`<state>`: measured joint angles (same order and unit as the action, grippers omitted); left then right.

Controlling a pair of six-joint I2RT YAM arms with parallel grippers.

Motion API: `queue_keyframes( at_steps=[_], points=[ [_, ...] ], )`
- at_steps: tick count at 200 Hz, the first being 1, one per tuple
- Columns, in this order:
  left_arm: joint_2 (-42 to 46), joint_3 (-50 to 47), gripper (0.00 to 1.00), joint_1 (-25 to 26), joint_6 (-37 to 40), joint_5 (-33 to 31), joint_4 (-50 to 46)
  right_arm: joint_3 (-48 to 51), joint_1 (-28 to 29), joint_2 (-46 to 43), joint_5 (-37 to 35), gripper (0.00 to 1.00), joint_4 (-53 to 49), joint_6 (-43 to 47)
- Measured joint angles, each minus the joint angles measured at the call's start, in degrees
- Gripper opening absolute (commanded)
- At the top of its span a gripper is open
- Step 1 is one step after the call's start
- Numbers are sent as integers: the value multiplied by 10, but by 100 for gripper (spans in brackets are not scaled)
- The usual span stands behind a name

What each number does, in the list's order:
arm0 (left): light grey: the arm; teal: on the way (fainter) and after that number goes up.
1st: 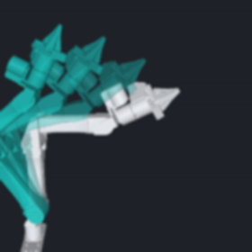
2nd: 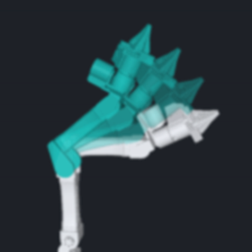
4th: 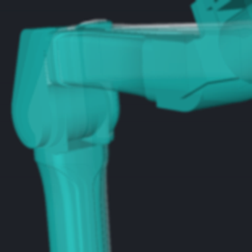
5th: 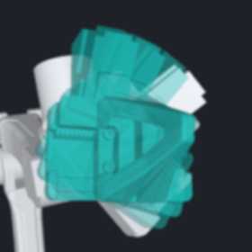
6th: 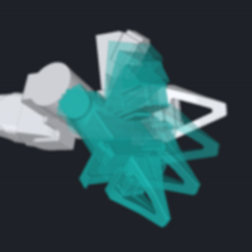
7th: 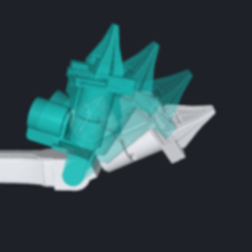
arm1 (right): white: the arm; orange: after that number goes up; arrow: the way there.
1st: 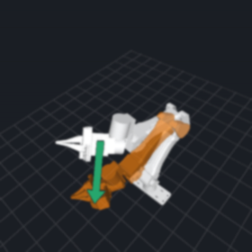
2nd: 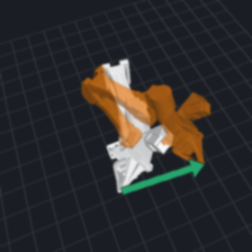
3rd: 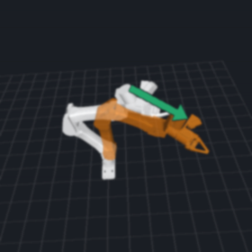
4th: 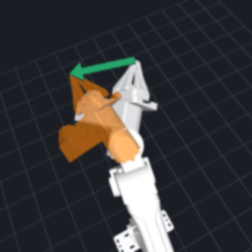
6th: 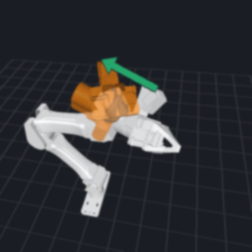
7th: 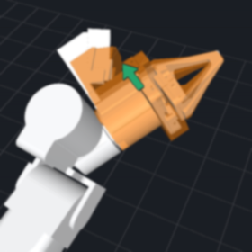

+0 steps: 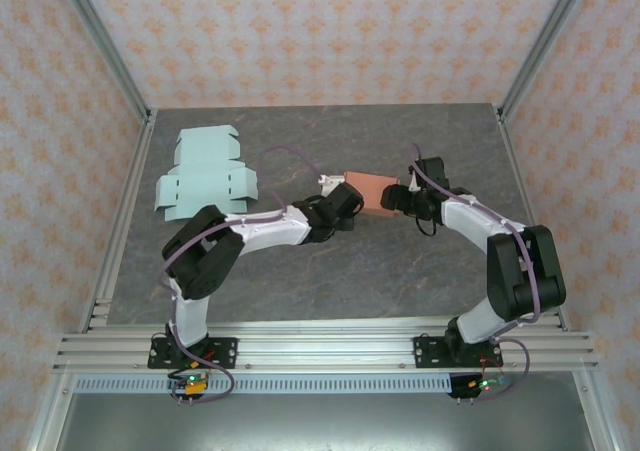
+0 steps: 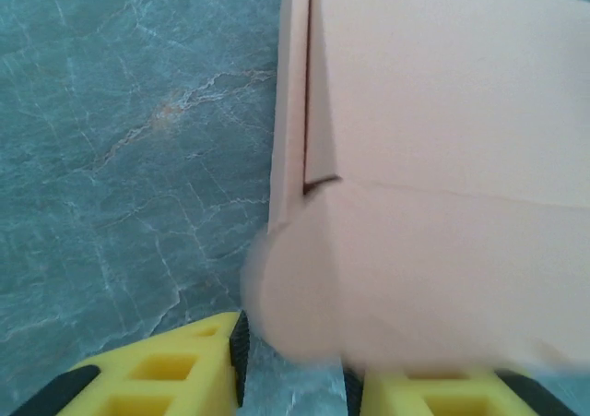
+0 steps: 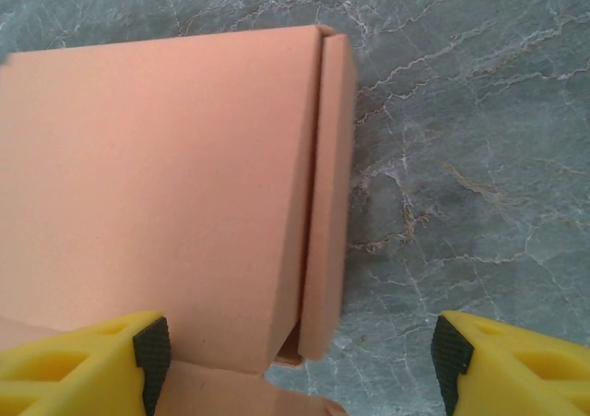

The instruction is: Fold the paper box

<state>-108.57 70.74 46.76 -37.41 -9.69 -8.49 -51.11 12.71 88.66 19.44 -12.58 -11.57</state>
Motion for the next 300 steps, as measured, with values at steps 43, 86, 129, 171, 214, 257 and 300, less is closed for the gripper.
queue_keyframes(
  at_steps=[43, 86, 129, 171, 214, 257, 300],
  points=[
    [149, -89, 54, 0, 12, 21, 20, 0, 0, 22, 1, 76, 5, 2],
    [179, -87, 57, -19, 35, 40, 8, 0, 0, 48, 16, 75, 8, 0],
    [31, 56, 53, -49, 80, 76, -26, 3, -7, 28, 36, 77, -10, 0],
    [-28, 113, 39, -59, 84, 95, -63, 18, -48, -78, 82, 80, -34, -13],
    [-42, 130, 40, -83, 89, 110, -91, 18, -58, -121, 99, 82, -40, -28],
    [-91, 186, 41, -100, 110, 140, -109, 16, -64, -36, 176, 78, -44, -60],
    [-144, 259, 37, -125, 137, 186, -131, -40, -68, 78, 241, 60, -68, -59]
  ],
)
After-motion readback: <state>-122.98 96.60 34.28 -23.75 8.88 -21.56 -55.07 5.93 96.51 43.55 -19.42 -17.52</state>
